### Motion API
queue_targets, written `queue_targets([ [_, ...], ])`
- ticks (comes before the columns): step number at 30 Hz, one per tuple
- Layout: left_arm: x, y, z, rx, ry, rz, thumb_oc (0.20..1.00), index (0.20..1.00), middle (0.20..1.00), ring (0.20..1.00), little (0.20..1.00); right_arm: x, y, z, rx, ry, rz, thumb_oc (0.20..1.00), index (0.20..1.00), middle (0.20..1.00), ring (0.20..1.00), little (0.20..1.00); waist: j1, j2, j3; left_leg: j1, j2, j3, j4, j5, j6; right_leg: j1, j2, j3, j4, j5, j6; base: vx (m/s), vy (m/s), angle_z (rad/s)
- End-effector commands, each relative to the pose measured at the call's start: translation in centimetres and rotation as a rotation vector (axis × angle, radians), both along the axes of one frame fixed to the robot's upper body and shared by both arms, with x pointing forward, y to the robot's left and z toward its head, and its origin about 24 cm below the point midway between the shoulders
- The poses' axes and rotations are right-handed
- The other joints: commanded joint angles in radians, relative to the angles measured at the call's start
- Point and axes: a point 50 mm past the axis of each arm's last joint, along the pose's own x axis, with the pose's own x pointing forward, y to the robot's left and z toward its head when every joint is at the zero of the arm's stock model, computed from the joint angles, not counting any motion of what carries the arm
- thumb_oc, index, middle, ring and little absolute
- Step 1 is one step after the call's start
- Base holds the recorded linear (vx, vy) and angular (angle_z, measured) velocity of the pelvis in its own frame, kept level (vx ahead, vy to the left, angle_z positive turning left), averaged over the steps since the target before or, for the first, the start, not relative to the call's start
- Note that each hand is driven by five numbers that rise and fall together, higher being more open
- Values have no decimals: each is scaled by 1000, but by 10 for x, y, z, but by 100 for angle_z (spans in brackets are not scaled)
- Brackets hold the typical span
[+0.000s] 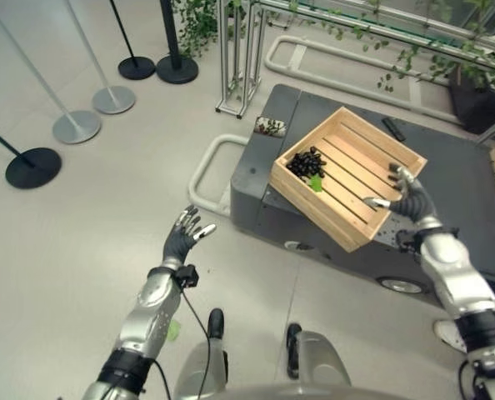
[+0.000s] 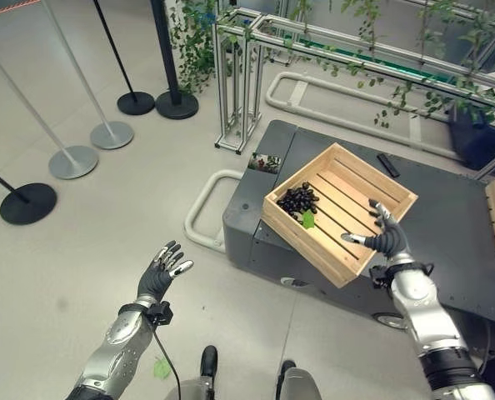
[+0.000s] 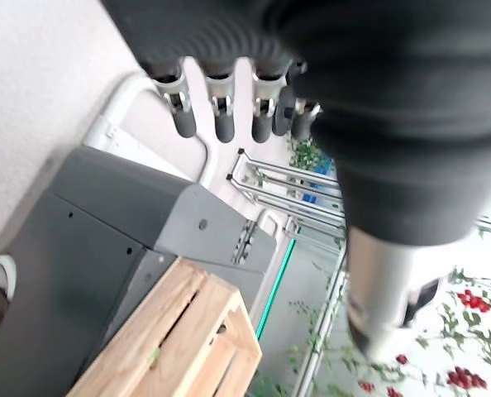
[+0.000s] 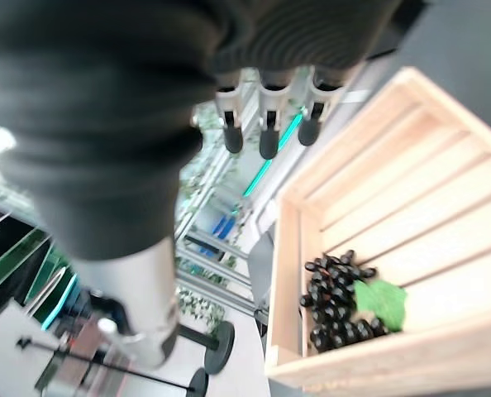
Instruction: Pick up the fruits from the basket on one side to the basket on the other side
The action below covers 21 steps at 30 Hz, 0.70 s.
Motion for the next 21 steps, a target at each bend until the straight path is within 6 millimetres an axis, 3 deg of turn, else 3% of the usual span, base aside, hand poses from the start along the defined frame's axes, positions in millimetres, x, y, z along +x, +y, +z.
queue_targets([
  [1,7,-12,24,-39,-124,-65,1000,1000,1000,1000,1000,8,-18,33,-66,-51,-10,1000,1000,1000,1000,1000,-6,-9,-30,112,-48,-36,50,-223,-45,-50,-7,51,37,46,35,105,-177,80],
  [7,2,-21,24,-88,-125,-101,1000,1000,1000,1000,1000,29,-40,78,-280,-5,-48,1000,1000,1000,1000,1000,21,3,-30,62,-6,-60,45,-202,-86,-13,-2,-5,-46,64,18,26,-235,38],
  [12,-3,-20,25,-97,-128,-113,1000,1000,1000,1000,1000,48,-32,109,-462,28,-19,1000,1000,1000,1000,1000,43,35,1,19,64,-100,35,-159,-134,-2,30,-59,-72,32,-12,21,-216,11],
  [16,-4,-23,27,-112,-142,-128,1000,1000,1000,1000,1000,58,-28,121,-538,39,-33,1000,1000,1000,1000,1000,42,58,25,-5,87,-110,36,-138,-153,2,41,-93,-71,14,-24,-3,-141,23],
  [21,-2,-38,34,-130,-167,-197,1000,1000,1000,1000,1000,66,-41,135,-667,99,-130,1000,1000,1000,1000,1000,38,85,61,-64,134,5,50,-94,-167,-2,30,-159,-70,-4,-30,-45,-59,48],
])
